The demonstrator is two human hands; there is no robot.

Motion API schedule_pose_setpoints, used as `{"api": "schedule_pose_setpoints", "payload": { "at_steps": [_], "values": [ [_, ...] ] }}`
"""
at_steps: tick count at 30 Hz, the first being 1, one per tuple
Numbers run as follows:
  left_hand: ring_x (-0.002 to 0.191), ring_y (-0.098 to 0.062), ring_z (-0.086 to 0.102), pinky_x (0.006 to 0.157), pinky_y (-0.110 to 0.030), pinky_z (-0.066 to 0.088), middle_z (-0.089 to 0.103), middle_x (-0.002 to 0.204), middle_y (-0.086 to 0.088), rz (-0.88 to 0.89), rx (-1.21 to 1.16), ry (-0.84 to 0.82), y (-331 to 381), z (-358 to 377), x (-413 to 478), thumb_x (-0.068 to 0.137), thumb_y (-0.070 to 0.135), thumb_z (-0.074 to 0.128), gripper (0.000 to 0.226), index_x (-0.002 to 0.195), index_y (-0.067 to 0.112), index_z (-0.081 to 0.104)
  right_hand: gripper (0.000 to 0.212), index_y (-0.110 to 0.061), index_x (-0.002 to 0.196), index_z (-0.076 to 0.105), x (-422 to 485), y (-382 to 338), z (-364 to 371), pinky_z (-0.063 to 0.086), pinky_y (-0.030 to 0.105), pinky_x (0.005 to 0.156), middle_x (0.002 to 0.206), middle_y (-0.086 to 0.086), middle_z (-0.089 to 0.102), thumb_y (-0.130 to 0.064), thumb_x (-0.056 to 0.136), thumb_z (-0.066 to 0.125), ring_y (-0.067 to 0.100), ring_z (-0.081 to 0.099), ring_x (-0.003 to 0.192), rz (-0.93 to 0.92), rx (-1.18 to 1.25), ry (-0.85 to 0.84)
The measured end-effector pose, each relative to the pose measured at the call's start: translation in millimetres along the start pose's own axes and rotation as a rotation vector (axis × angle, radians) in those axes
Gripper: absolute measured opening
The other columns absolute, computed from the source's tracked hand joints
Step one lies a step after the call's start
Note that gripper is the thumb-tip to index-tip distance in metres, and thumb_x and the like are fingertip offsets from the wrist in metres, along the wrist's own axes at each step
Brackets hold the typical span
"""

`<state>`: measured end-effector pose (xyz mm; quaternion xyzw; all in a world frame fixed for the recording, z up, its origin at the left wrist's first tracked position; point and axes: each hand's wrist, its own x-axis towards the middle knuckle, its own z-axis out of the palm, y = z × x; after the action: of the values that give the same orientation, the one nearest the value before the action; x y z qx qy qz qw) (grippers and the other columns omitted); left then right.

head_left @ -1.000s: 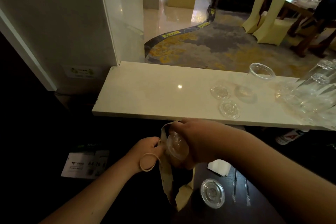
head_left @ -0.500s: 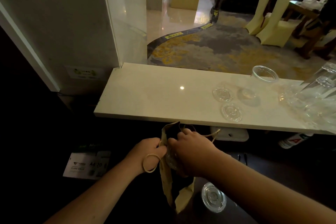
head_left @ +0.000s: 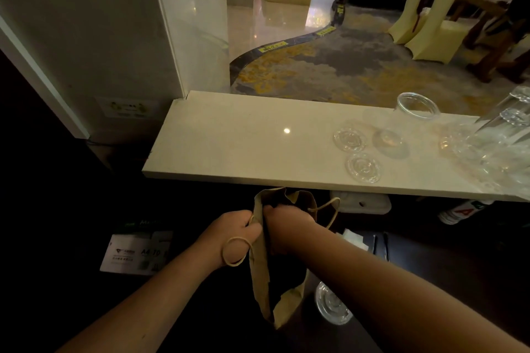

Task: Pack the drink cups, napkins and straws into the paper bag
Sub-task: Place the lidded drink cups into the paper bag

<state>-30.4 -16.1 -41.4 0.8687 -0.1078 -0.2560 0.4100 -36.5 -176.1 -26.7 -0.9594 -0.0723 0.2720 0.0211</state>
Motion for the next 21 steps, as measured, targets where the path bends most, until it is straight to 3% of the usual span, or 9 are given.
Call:
{"api": "schedule_pose_setpoints", "payload": {
  "at_steps": [4, 8, 12, 16, 19, 21],
  "values": [
    [0.071, -0.020, 0.055, 0.066, -0.039, 0.046, 0.062, 0.078, -0.008, 0.017, 0.033, 0.010, -1, 2, 2, 0.078, 0.051, 0.046, 0.032, 0.067, 0.022, 0.049, 0.037, -0.010, 0.128, 0.059, 22, -2, 10, 0.053, 0.044, 0.091, 0.123, 0.013, 0.064, -0.024, 0.094, 0.063, 0.034, 0.062, 0.113, 0.021, 0.041, -0.080],
    [0.069, -0.018, 0.055, 0.066, -0.037, 0.046, 0.059, 0.073, -0.001, 0.004, -0.002, 0.012, -2, 5, 1, 0.074, 0.054, 0.047, 0.032, 0.065, 0.023, 0.049, 0.033, -0.008, 0.125, 0.063, 33, 1, 11, 0.050, 0.050, 0.102, 0.127, 0.014, 0.062, -0.017, 0.094, 0.064, 0.035, 0.057, 0.120, 0.086, 0.056, -0.198],
    [0.069, -0.017, 0.056, 0.067, -0.041, 0.051, 0.061, 0.073, 0.001, -0.014, -0.028, 0.022, -1, 5, -1, 0.068, 0.056, 0.045, 0.040, 0.067, 0.017, 0.052, 0.032, -0.009, 0.128, 0.060, 43, -1, 17, 0.048, 0.048, 0.102, 0.131, 0.014, 0.060, -0.019, 0.098, 0.058, 0.035, 0.056, 0.123, 0.138, 0.121, -0.141],
    [0.083, -0.034, 0.068, 0.077, -0.052, 0.057, 0.071, 0.085, -0.012, -0.021, -0.034, 0.021, -4, 4, 1, 0.069, 0.057, 0.046, 0.050, 0.078, 0.010, 0.059, 0.032, -0.011, 0.129, 0.059, 49, -3, 25, 0.048, 0.045, 0.098, 0.132, 0.014, 0.060, -0.024, 0.101, 0.052, 0.034, 0.058, 0.123, 0.184, 0.257, -0.092],
    [0.087, -0.036, 0.068, 0.078, -0.054, 0.057, 0.071, 0.088, -0.013, -0.008, -0.022, 0.009, -6, 4, 0, 0.068, 0.058, 0.046, 0.052, 0.080, 0.010, 0.061, 0.037, -0.006, 0.139, 0.051, 49, -3, 31, 0.043, 0.039, 0.106, 0.142, 0.018, 0.054, -0.022, 0.106, 0.046, 0.033, 0.052, 0.132, 0.194, 0.329, -0.118],
    [0.087, -0.036, 0.068, 0.077, -0.054, 0.057, 0.071, 0.087, -0.014, -0.013, -0.027, 0.005, -6, 5, 0, 0.066, 0.058, 0.046, 0.053, 0.079, 0.010, 0.061, 0.037, -0.001, 0.139, 0.052, 51, 0, 38, 0.044, 0.025, 0.100, 0.143, 0.020, 0.054, -0.020, 0.108, 0.043, 0.033, 0.053, 0.131, 0.163, 0.321, -0.136]
  ]
}}
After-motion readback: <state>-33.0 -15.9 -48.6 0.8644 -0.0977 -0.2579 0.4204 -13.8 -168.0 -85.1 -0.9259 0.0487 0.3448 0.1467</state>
